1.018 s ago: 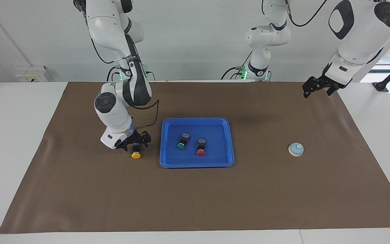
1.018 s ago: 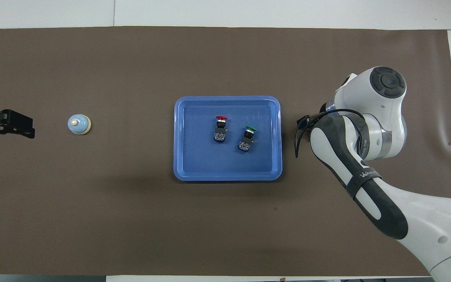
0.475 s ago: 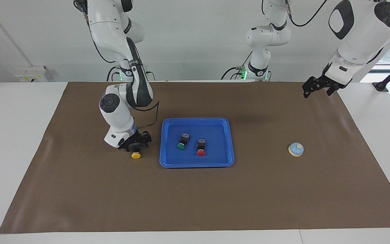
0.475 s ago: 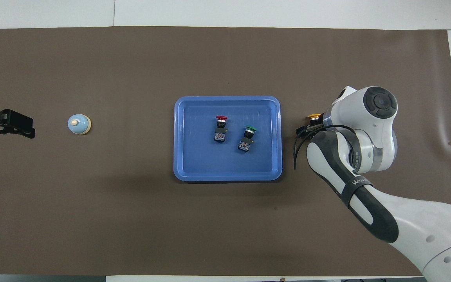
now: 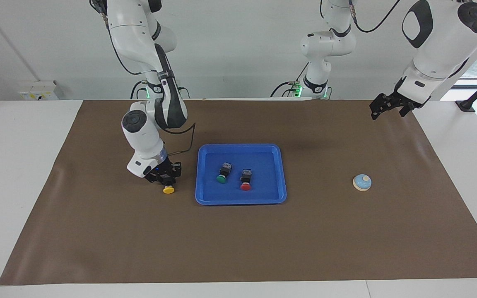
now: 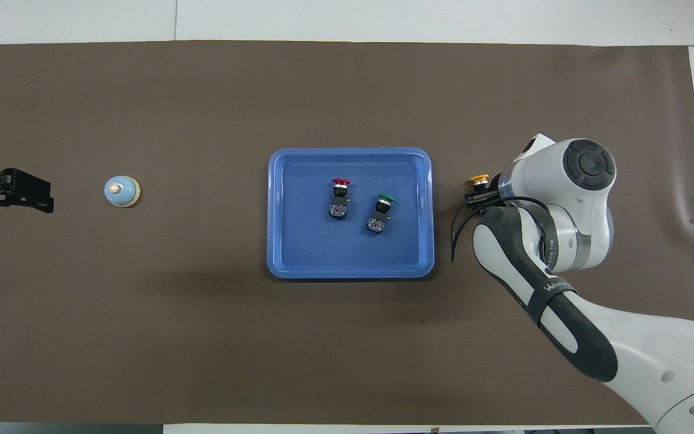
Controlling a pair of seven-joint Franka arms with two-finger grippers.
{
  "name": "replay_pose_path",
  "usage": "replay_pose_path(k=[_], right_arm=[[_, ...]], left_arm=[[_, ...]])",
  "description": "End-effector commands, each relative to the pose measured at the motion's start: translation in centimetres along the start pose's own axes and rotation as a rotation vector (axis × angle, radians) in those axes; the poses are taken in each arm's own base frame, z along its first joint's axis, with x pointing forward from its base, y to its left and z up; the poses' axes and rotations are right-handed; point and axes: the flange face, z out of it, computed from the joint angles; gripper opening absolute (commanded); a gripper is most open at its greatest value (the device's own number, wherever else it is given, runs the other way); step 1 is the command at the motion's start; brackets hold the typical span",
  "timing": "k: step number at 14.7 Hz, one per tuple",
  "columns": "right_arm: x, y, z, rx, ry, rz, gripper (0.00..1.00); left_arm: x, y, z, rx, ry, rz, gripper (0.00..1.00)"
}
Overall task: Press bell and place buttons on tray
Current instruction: 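Carry the yellow button into the tray and release it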
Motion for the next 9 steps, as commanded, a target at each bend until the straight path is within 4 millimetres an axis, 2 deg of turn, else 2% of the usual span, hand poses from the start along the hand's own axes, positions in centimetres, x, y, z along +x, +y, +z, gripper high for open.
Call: replay_pose_path(k=[1, 3, 4, 7, 8, 9], right_arm=[[1.8, -3.0, -3.2, 0.010, -0.016, 0.045, 0.00], [2.7, -5.7, -4.9, 0.014, -0.015, 0.101, 0.00], [3.1, -8.2, -5.8, 0.018, -0.012, 0.138, 0.00], [3.9, -17.7, -8.3, 0.036, 0.010, 0.256, 0.00], [3.5, -21.1, -8.6, 0.040, 0.011, 0.269, 0.00], [3.0, -24.4, -8.1, 0.041, 0.006, 0.289, 0.00]], left_arm=[[-0.8, 0.1, -0.3, -0.009, -0.001, -0.009, 1.00], [-0.8, 0.1, -0.3, -0.009, -0.001, -0.009, 1.00], [-0.8, 0.1, -0.3, -0.009, -0.001, -0.009, 1.00], [-0.8, 0.1, -0.3, -0.009, -0.001, -0.009, 1.00], [-0.8, 0.1, -0.3, -0.009, -0.001, -0.009, 1.00], [-0.8, 0.1, -0.3, -0.009, -0.001, -0.009, 1.00]])
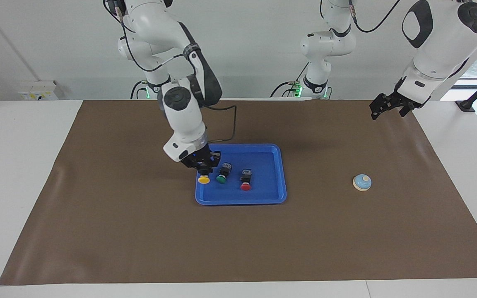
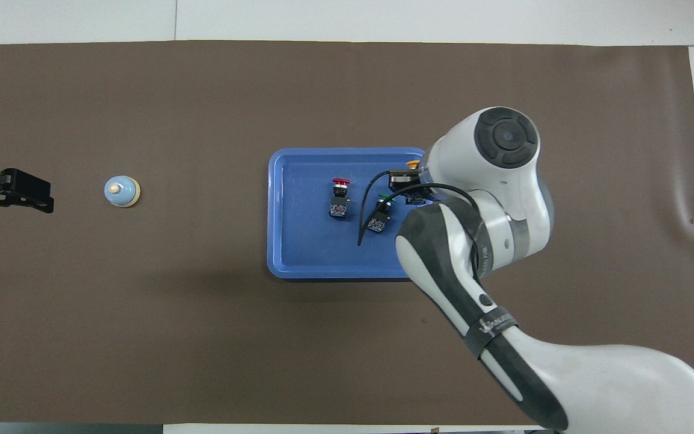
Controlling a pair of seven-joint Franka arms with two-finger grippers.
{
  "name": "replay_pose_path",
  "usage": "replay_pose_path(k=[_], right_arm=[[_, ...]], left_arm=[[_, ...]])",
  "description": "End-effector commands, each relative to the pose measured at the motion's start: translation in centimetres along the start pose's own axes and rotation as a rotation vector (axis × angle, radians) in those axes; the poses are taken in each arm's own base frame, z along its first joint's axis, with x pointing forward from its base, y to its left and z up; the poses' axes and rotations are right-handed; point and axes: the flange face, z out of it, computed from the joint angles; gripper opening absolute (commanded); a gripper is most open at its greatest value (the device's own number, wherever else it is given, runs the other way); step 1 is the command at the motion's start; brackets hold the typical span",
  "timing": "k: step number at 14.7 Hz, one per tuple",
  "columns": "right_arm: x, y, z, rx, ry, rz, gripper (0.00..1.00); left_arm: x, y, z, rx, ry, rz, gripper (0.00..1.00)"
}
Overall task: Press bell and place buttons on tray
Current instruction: 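Carry the yellow button into the tray and release it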
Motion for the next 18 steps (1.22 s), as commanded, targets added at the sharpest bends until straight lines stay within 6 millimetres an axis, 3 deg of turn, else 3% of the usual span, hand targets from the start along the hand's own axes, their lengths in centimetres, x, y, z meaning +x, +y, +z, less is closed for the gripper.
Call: replay_pose_path(k=[1, 3, 4, 8, 11, 12, 13, 16, 18], right_arm=[[-2.5, -8.3, 1.9, -0.006, -0.011, 0.071, 0.00], [-4.8, -13.4, 5.1, -0.016, -0.017, 0.090, 0.00], [-5.2, -14.4, 6.0, -0.015, -0.011, 0.088, 0.00], [-5.4, -16.1, 7.9, -0.013, -0.006, 0.083, 0.00], [-5.3, -16.1, 9.0, -0.019, -0.007, 0.081, 0.00], [-5.4, -15.9, 9.0, -0.033, -0.018, 0.083, 0.73], [-5.5, -15.8, 8.9, -0.067, -0.026, 0.070, 1.00], [-4.1, -15.8, 5.4, -0.108, -0.003, 0.050, 1.00], [-2.5, -13.9, 2.3, -0.131, 0.051, 0.011, 1.00]], left_arm=[[-0.8, 0.1, -0.3, -0.009, -0.001, -0.009, 1.00], [-0.8, 0.1, -0.3, -0.009, -0.001, -0.009, 1.00], [-0.8, 0.1, -0.3, -0.009, -0.001, -0.009, 1.00], [-0.8, 0.1, -0.3, -0.009, -0.001, -0.009, 1.00], [-0.8, 0.0, -0.3, -0.009, -0.001, -0.010, 1.00], [-0.8, 0.1, -0.3, -0.009, -0.001, -0.009, 1.00], [-0.8, 0.1, -0.3, -0.009, -0.001, -0.009, 1.00], [-0.8, 0.1, -0.3, -0.009, -0.001, -0.009, 1.00], [-0.8, 0.1, -0.3, -0.009, -0.001, -0.009, 1.00]])
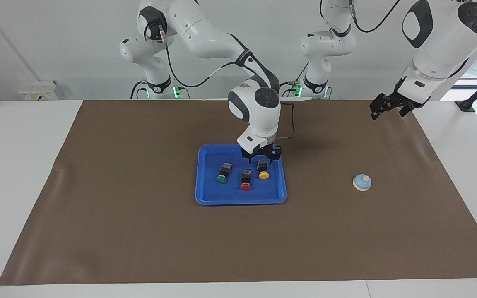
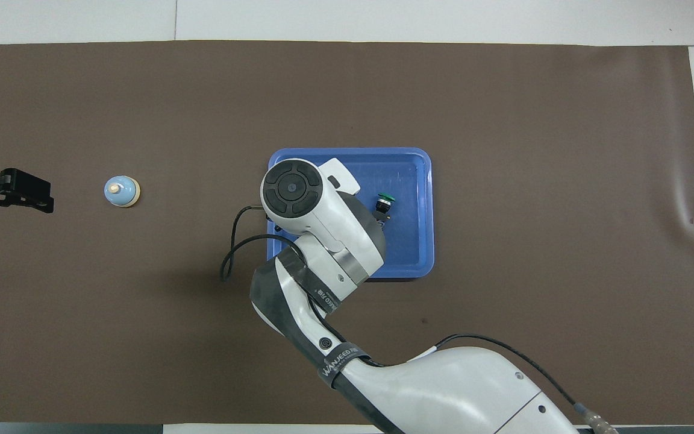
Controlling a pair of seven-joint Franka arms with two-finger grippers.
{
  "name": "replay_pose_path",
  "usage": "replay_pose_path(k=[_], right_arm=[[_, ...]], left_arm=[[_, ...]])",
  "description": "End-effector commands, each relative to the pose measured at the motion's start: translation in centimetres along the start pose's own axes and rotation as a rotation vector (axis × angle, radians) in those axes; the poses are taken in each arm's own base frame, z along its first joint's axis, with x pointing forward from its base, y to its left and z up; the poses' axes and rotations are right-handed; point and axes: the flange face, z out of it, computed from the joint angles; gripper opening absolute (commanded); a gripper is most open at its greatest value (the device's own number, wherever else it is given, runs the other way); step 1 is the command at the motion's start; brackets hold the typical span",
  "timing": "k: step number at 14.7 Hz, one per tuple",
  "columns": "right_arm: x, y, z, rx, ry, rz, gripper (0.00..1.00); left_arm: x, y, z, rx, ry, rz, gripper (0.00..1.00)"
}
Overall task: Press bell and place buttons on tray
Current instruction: 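Carry the yellow button into the tray and release it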
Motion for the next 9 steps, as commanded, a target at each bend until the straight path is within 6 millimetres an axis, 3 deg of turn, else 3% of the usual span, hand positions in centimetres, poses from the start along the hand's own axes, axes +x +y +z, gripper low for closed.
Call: replay_pose_path(k=[1, 3, 5, 9], right_arm=[[2.3, 3.8, -4.9, -0.052, 0.069, -0.084, 1.00], [4.7, 10.2, -9.0, -0.043, 0.080, -0.091, 1.00], [5.9, 16.1, -13.3, -0.046, 0.073, -0.070, 1.00], [7.4, 25.9, -18.6, -0.080, 0.006, -0.172, 1.00]], left_arm=[[-0.8, 0.1, -0.3, -0.009, -0.001, -0.009, 1.00], [-0.8, 0.1, -0.3, -0.009, -0.001, -0.009, 1.00], [-0.8, 0.1, -0.3, -0.009, -0.001, -0.009, 1.00], [-0.8, 0.1, -0.3, -0.009, -0.001, -0.009, 1.00]])
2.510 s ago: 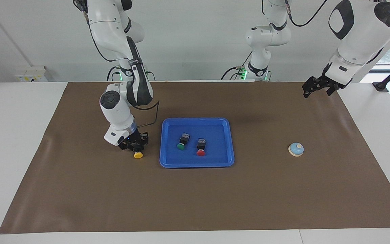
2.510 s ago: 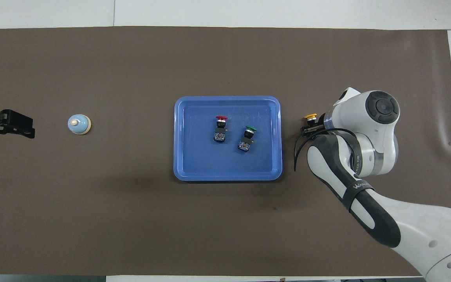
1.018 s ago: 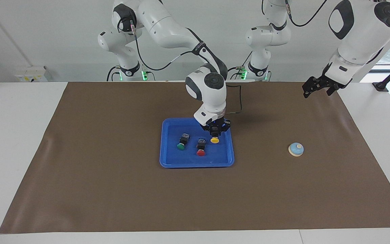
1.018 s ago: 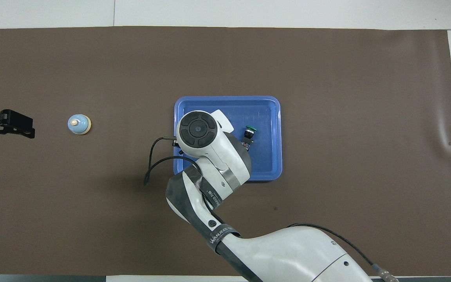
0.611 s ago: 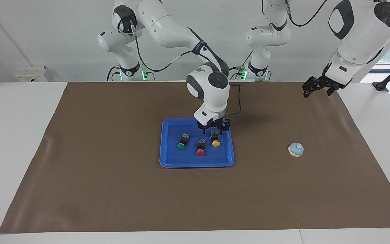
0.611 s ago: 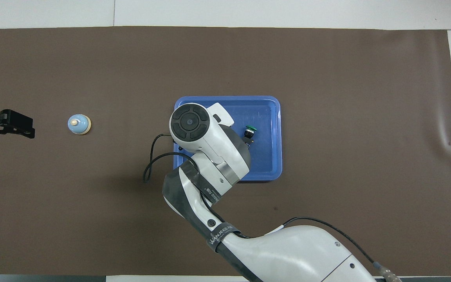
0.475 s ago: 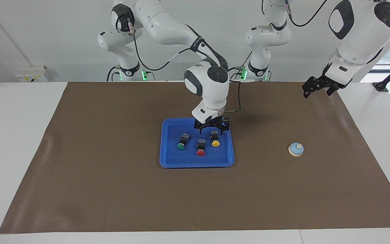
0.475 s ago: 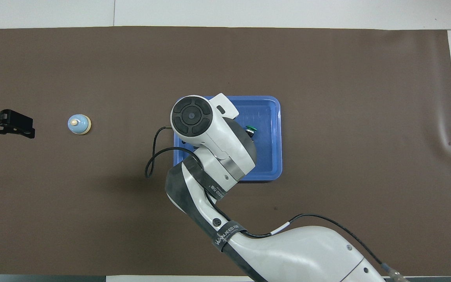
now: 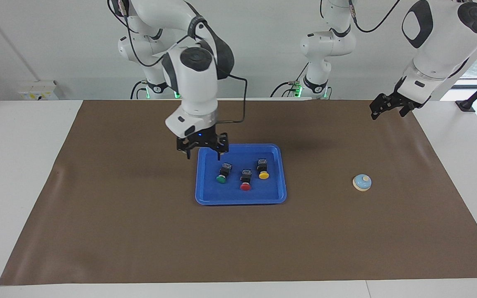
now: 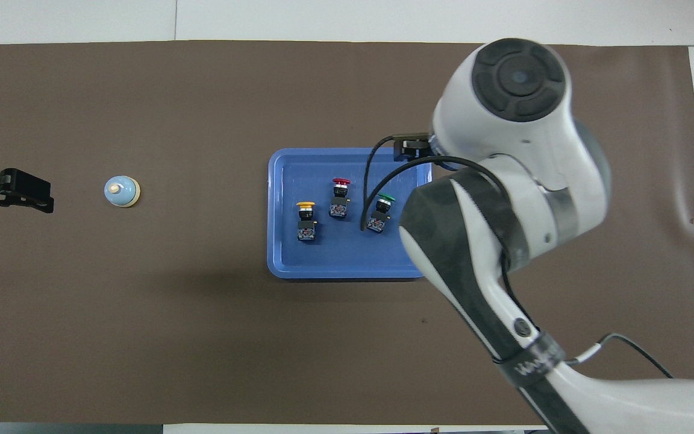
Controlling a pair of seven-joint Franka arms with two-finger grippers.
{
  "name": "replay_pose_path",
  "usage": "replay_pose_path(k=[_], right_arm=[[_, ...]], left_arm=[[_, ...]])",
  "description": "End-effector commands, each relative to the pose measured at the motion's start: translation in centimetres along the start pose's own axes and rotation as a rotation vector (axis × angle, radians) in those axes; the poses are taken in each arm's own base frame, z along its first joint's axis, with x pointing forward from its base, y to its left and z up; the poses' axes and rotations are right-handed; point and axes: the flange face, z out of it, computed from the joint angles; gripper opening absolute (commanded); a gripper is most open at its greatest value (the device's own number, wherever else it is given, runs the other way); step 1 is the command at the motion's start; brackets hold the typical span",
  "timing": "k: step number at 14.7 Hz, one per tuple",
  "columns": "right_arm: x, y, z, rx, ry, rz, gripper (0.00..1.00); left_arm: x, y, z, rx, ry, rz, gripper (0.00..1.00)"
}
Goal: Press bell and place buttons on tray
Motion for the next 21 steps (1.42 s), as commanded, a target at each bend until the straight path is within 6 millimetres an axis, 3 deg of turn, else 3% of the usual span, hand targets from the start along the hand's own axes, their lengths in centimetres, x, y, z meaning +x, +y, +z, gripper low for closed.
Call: replay_pose_path(k=[1, 3, 6, 13, 19, 21], right_arm=[[-1.3, 6.0, -1.8, -0.009, -0.040, -0.080, 1.00], [-2.3, 10.3, -2.5, 0.023, -0.059, -0.066, 1.00], [-4.2, 15.3, -2.3, 0.051, -0.082, -0.036, 1.00], [-2.0, 19.3, -6.4, 0.036, -0.061, 0.025, 1.00], [-2.9, 21.7, -4.6, 0.036, -0.105, 0.064, 1.00], [-2.8, 23.5, -4.6, 0.039, -0.098, 0.045, 1.00]], left_arm=[[-0.8, 0.1, -0.3, -0.009, -0.001, -0.009, 1.00], [-0.8, 0.1, -0.3, -0.009, -0.001, -0.009, 1.00], [-0.8, 0.1, -0.3, -0.009, -0.001, -0.009, 1.00], [-0.8, 0.1, -0.3, -0.009, -0.001, -0.009, 1.00], [-0.8, 0.1, -0.3, -0.009, -0.001, -0.009, 1.00], [-0.8, 0.1, -0.3, -0.009, -0.001, -0.009, 1.00]])
